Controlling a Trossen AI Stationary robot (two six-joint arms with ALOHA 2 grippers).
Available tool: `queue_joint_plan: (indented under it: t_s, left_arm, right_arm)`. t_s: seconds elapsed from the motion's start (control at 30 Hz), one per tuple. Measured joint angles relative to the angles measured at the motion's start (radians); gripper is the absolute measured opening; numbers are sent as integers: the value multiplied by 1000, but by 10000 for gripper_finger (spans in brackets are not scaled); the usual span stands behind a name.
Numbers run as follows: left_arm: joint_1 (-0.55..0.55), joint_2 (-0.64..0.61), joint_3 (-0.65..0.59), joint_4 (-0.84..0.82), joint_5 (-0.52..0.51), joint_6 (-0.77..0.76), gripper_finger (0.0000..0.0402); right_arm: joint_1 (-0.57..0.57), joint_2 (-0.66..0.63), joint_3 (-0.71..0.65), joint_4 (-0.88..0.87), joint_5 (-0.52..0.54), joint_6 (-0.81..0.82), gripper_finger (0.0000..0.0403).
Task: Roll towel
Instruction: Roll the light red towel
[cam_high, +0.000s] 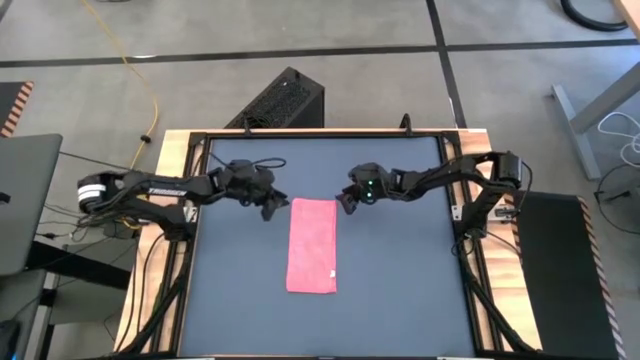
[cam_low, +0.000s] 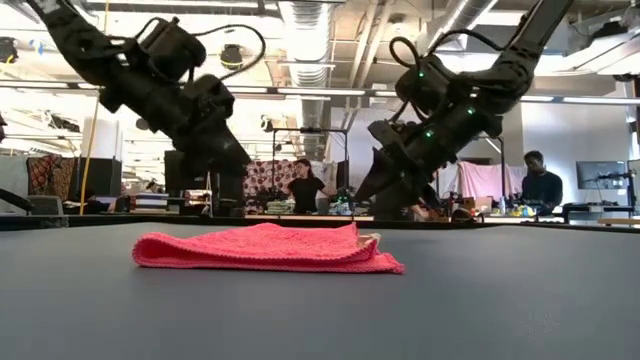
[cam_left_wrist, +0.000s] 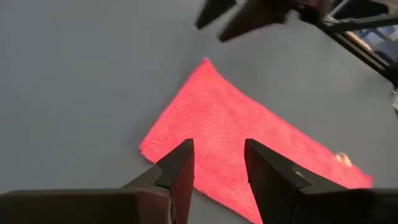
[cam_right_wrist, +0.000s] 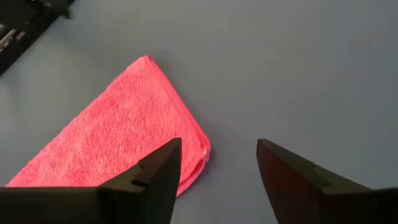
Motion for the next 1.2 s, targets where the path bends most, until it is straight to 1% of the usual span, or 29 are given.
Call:
queue_joint_plan:
  t_s: [0.13, 0.23, 0.3, 0.53, 0.7, 0.87, 0.93, 1.03, 1.2]
  left_arm:
    - [17, 96, 0, 28, -18, 0, 165]
    - [41, 147, 0, 60, -114, -25, 183]
    - [53, 180, 0, 75, -134, -52, 190]
    - [56, 286, 0, 172, -20, -104, 193]
    - [63, 364, 0, 266, -19, -116, 193]
    - [64, 409, 2, 346, -6, -127, 193]
    - [64, 415, 11, 341, -10, -130, 193]
    - [64, 416, 27, 292, -43, -115, 193]
    - [52, 416, 36, 250, -41, -92, 193]
  right_arm:
    - [22, 0, -6, 5, 28, 10, 245]
    - [41, 0, -5, 9, 49, 34, 246]
    - [60, 0, -5, 0, 89, 57, 246]
    - [101, 0, -5, 1, 181, 109, 246]
    - [102, 0, -5, 0, 188, 128, 246]
    - [100, 6, -5, 6, 202, 143, 246]
    - [98, 23, -5, 19, 209, 153, 246]
    - [93, 68, -4, 60, 205, 170, 246]
    - [93, 129, -4, 118, 189, 183, 246]
